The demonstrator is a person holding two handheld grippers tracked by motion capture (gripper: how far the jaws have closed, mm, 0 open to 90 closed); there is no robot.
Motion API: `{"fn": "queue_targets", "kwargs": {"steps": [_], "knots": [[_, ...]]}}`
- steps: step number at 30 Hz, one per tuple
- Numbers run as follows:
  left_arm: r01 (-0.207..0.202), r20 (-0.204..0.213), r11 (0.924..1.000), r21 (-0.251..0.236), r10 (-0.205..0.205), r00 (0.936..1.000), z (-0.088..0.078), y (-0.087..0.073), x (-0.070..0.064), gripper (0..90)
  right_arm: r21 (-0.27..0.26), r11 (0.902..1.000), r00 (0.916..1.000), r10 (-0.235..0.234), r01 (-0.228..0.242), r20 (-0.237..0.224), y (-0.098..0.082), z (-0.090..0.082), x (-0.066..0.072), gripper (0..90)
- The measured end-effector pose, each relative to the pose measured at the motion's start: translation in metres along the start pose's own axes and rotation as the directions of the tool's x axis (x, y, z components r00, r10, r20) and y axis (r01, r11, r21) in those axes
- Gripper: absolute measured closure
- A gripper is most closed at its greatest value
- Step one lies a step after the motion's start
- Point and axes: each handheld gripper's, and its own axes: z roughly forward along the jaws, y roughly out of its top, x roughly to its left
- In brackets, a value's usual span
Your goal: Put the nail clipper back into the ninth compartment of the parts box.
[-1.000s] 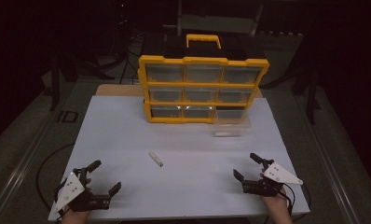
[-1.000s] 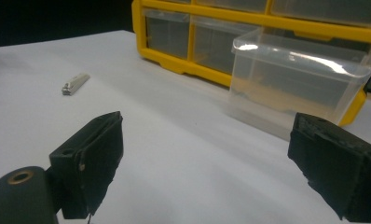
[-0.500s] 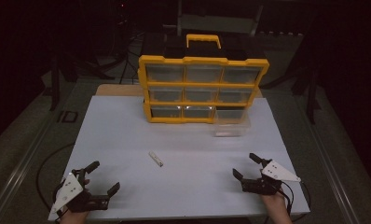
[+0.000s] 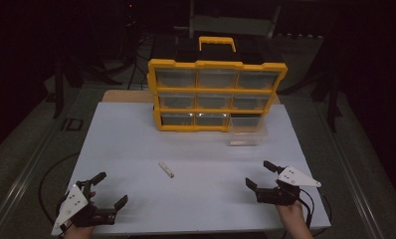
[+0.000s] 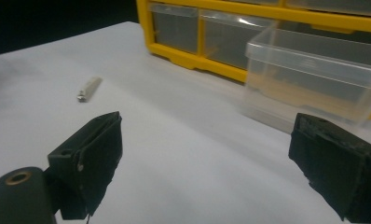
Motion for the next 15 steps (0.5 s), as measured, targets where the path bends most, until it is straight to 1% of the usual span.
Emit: {"fn": "queue_targets", "kwargs": {"steps": [1,3,5,6,8,9,10,11,15], "knots": [[0.001,0.0,1.0,0.0,-0.001,1.0,0.0,0.0,0.0,0.5,0.004,1.0,1.0,-0.005,0.005,-0.002,0.003,0.001,0.001,9.8],[0.001,0.001,1.0,-0.002,-0.001,1.0,0.0,0.0,0.0,0.5,0.014,0.9999,0.9998,0.007,-0.006,-0.018,0.008,0.003,0.003,9.4],[0.001,0.001,1.0,-0.003,-0.001,1.0,0.0,0.0,0.0,0.5,0.018,0.9998,0.9998,0.005,-0.005,-0.02,0.01,0.004,0.004,9.4],[0.001,0.003,1.0,-0.003,-0.001,1.0,0.0,0.0,0.0,0.5,0.03,0.9995,0.9993,-0.01,0.011,-0.035,0.018,0.006,0.008,9.3],[-0.001,0.002,1.0,-0.003,0.001,1.0,0.0,0.0,-0.001,0.5,0.034,0.9992,0.9987,-0.019,0.02,-0.047,0.024,0.008,0.011,8.7],[0.0,0.003,1.0,-0.004,0.0,1.0,0.0,0.0,-0.001,0.5,0.036,0.9991,0.9981,-0.018,0.02,-0.058,0.028,0.01,0.013,8.0],[0.0,0.003,1.0,-0.004,0.0,1.0,0.0,0.0,-0.001,0.5,0.036,0.9991,0.9981,-0.018,0.02,-0.058,0.028,0.01,0.013,8.0],[-0.001,0.003,1.0,-0.005,0.001,1.0,-0.001,0.001,-0.001,0.5,0.04,0.9989,0.9973,-0.022,0.025,-0.07,0.036,0.012,0.016,8.0],[0.0,0.004,1.0,-0.004,0.0,1.0,-0.001,0.001,-0.001,0.5,0.046,0.9983,0.9959,-0.032,0.036,-0.085,0.049,0.017,0.02,8.0]]}}
